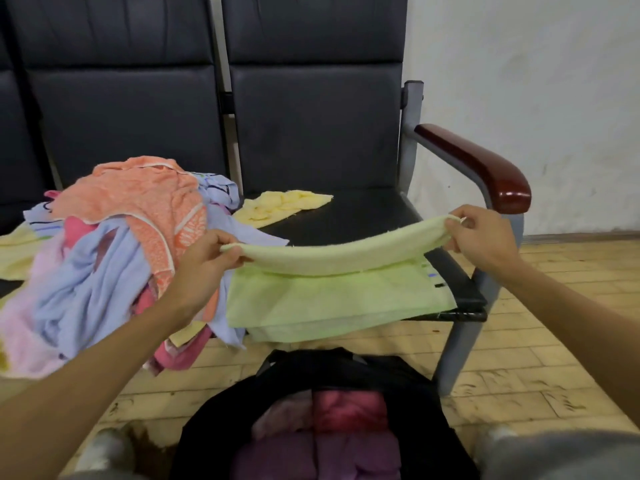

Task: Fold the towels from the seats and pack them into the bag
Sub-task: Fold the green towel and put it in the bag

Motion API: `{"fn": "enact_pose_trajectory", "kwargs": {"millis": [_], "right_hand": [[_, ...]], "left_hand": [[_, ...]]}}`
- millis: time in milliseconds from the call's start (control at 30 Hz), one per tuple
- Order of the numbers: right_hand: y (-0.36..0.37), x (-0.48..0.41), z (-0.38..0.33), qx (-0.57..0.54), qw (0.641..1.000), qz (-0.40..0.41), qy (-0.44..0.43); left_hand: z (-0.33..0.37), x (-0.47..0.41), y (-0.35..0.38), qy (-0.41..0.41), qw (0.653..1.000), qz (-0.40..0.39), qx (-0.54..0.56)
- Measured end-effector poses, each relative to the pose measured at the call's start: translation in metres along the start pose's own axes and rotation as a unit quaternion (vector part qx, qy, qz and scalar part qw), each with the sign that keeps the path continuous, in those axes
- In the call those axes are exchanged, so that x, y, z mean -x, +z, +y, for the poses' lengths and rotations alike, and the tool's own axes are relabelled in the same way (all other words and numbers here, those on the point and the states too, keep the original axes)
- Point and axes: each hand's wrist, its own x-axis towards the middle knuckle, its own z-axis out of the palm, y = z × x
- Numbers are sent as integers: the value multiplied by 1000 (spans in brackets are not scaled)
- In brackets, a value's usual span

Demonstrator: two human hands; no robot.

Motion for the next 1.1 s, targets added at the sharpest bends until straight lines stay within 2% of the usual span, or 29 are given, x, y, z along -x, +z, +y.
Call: {"fn": "enact_pose_trajectory", "kwargs": {"millis": [133, 233, 300, 367, 433, 567, 767, 833, 933, 1033, 1100], "right_hand": [[-7, 27, 13, 120, 986, -109, 29], [-3, 36, 22, 160, 968, -177, 84], [3, 38, 25, 212, 952, -203, 85], [11, 34, 27, 243, 949, -191, 62], [19, 30, 27, 247, 950, -181, 59], [36, 28, 23, 233, 949, -181, 112], [41, 24, 18, 196, 951, -178, 160], [43, 20, 22, 177, 958, -147, 173], [38, 16, 26, 116, 974, -79, 178], [34, 14, 33, 97, 972, -62, 206], [33, 14, 36, 83, 966, -67, 237]], "left_hand": [[-15, 34, 1, -103, 989, -97, -37], [-25, 47, 9, -123, 965, -155, -173], [-28, 47, 16, -107, 958, -135, -232], [-31, 40, 17, -97, 955, -78, -271], [-38, 31, 16, -101, 936, -33, -335], [-56, 20, 19, -137, 888, -31, -437], [-48, 17, 41, -89, 881, -3, -465], [-48, 18, 51, -62, 899, 17, -433], [-44, 21, 69, -78, 952, 36, -295], [-42, 22, 85, -177, 972, 66, -139], [-47, 24, 90, -248, 963, 107, -12]]}}
